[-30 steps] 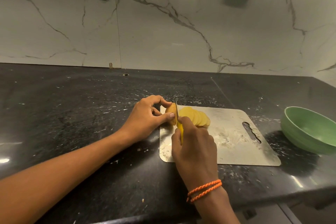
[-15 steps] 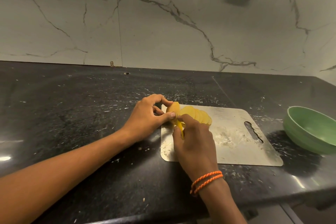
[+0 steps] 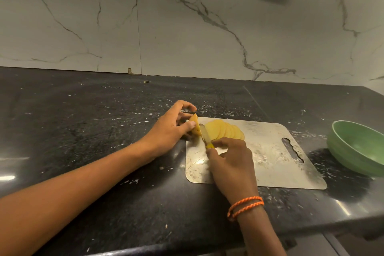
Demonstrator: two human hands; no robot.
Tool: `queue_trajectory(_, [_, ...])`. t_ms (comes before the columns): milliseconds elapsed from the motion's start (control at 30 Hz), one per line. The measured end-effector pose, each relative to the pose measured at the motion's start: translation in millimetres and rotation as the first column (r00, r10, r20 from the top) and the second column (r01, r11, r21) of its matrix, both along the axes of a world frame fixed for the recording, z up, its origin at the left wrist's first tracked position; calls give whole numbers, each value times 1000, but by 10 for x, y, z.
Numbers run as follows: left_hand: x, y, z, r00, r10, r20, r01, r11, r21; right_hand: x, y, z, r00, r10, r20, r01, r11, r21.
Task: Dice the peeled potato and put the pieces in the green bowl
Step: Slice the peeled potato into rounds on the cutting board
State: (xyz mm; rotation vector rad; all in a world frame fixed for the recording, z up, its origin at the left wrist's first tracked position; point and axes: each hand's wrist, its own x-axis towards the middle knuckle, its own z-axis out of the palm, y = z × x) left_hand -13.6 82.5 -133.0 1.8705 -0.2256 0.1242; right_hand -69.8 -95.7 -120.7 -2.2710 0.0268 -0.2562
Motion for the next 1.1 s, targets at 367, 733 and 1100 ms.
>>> queue_trajectory(367, [23,8,-41,999,15,36,-17,999,39,-6,9,-20,1000,-11,5,11,1000,-6])
queue_trajectory(733, [-51,-32,6,982,12,190,-72,948,310,-91,83,-64,989,41,139,-15,983,-182])
queue_trajectory(1100, [-65,-51,13,984,47,171,-72,987,141,-101,63,-29,975,57,216,1,966,-260])
